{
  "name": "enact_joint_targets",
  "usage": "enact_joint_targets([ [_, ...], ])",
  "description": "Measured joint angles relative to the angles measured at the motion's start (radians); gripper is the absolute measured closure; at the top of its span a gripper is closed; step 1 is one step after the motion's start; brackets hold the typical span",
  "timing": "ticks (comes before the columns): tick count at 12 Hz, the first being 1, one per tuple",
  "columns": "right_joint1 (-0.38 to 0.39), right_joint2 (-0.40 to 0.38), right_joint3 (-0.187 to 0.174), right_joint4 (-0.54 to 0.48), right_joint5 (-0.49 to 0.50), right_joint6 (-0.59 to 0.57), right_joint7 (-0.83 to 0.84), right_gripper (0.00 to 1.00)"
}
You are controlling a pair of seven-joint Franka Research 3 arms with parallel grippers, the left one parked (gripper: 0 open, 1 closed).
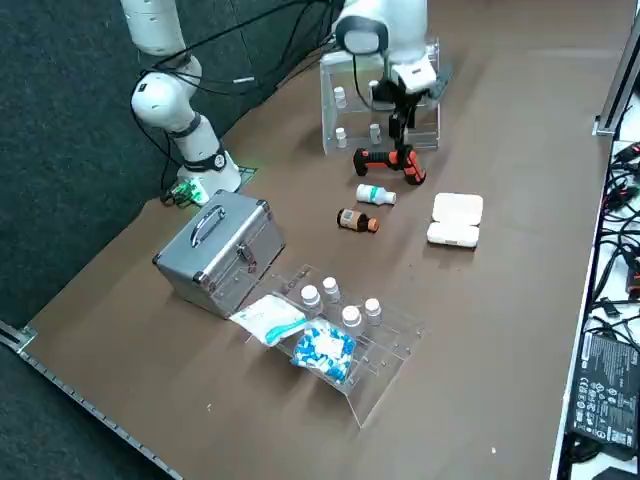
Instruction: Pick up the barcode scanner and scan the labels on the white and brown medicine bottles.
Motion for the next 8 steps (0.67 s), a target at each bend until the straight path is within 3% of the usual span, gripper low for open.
enact_joint_targets([
  [3, -0.014, -0.080, -0.016, 0.114, 0.000, -0.133, 0.000, 0.00],
  [4, -0.036, -0.120, -0.021, 0.204, -0.004, -0.221, 0.000, 0.00],
  [8, -0.079, -0.155, -0.057, 0.390, -0.045, -0.445, -0.002, 0.00],
])
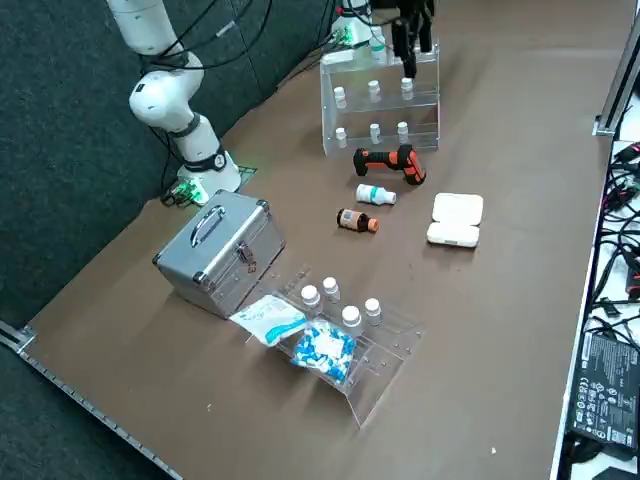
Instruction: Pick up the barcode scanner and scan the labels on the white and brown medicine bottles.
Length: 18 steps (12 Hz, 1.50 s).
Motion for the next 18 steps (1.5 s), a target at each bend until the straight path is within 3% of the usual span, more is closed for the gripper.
enact_joint_targets([
  [4, -0.025, -0.016, -0.042, 0.137, -0.062, -0.202, -0.007, 0.00],
  [10, -0.078, -0.092, -0.061, 0.140, -0.109, -0.305, -0.072, 0.00],
  [15, -0.145, -0.180, -0.001, 0.035, -0.124, -0.311, -0.091, 0.00],
  [18, -0.154, -0.222, 0.012, -0.006, -0.124, -0.311, -0.096, 0.00],
])
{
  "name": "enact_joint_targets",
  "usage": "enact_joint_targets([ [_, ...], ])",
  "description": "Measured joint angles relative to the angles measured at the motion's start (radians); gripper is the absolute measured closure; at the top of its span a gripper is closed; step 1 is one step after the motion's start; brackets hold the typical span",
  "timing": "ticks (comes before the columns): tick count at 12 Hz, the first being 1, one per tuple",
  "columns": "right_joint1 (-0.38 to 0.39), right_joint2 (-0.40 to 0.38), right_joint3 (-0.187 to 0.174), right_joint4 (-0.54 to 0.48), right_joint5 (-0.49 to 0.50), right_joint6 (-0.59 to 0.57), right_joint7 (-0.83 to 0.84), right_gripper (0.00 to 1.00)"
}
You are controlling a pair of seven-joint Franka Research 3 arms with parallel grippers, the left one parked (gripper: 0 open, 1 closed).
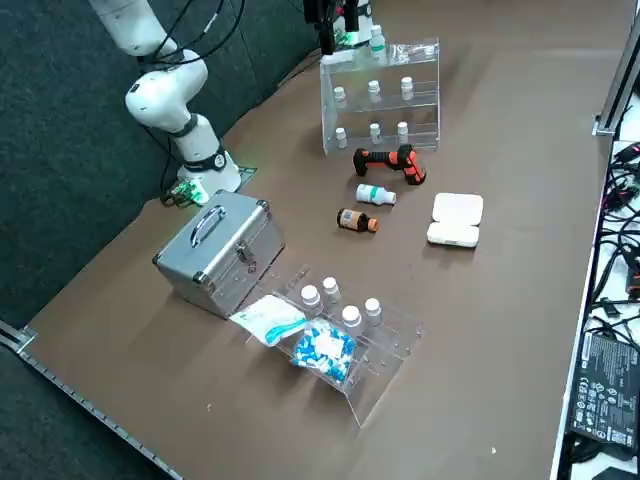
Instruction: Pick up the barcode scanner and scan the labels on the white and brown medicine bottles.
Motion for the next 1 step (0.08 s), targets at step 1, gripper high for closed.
enact_joint_targets([
  [1, 0.000, 0.000, 0.002, 0.000, 0.000, 0.001, 0.000, 0.00],
])
